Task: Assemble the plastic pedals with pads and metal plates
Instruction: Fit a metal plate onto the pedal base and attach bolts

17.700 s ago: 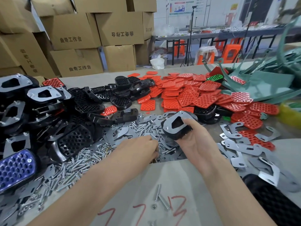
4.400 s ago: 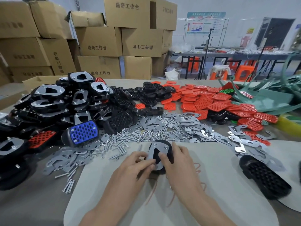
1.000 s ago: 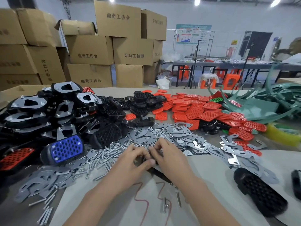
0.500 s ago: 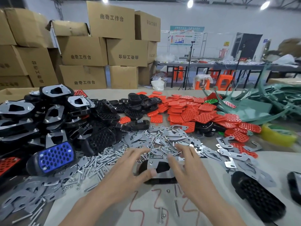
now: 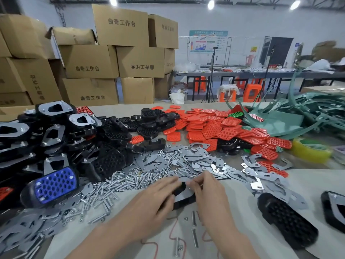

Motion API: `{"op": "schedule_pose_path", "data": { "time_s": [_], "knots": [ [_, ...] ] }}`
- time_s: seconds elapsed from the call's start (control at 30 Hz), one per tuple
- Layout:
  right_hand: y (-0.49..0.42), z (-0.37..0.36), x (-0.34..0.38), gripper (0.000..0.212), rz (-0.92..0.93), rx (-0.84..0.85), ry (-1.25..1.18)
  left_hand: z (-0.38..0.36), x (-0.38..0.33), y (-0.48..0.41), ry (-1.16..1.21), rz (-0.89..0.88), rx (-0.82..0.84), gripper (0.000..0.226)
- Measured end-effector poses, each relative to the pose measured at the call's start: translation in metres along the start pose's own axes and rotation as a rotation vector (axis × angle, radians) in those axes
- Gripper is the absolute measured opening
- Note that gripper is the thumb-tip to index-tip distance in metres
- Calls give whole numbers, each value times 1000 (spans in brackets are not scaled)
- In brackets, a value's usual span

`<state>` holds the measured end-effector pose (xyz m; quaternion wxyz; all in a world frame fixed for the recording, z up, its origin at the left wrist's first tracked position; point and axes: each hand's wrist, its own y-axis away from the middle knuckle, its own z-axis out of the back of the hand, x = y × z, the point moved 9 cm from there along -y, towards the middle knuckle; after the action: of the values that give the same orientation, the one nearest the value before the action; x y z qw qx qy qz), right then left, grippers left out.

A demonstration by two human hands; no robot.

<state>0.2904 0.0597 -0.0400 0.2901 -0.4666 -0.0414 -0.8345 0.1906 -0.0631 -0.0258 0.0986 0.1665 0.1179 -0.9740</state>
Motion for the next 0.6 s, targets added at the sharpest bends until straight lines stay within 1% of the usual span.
{"op": "schedule_pose_path", "data": {
  "time_s": [0.07, 0.13, 0.17, 0.23, 0.3, 0.33, 0.37, 0.43, 0.5, 0.53, 0.57, 0.6],
  "knots": [
    [-13, -7, 12, 17, 38, -5, 26, 1, 0, 2, 11, 31, -7, 57],
    [-25, -15, 22, 13, 23, 40, 26, 0, -1, 5, -8, 63, -50, 60],
    [-28, -19, 25, 17, 12, 70, -6, 1, 0, 6, 3, 93, -85, 60],
    [-28, -22, 24, 28, -1, 105, -116, 4, 5, 3, 63, 171, -144, 58],
    [-21, -17, 17, 43, -28, 89, -203, 8, 12, -9, 107, 224, -180, 76],
    [-16, -17, 12, 51, -37, 103, -230, 5, 13, -16, 75, 241, -153, 83],
    [-11, -20, 8, 60, -35, 152, -238, 0, 13, -24, 33, 252, -111, 82],
    [1, -34, 1, 81, -28, 308, -207, -7, 13, -35, -23, 246, -53, 71],
    [11, -45, -3, 107, -34, 440, -165, -9, 15, -41, 8, 215, -38, 61],
    [12, -49, -4, 116, -21, 469, -148, -10, 18, -42, 62, 201, -21, 58],
    [13, -52, -2, 120, 14, 472, -136, -10, 22, -42, 137, 194, 4, 56],
    [13, -54, 2, 116, 77, 461, -128, -9, 24, -43, 209, 185, 29, 55]
  ]
}}
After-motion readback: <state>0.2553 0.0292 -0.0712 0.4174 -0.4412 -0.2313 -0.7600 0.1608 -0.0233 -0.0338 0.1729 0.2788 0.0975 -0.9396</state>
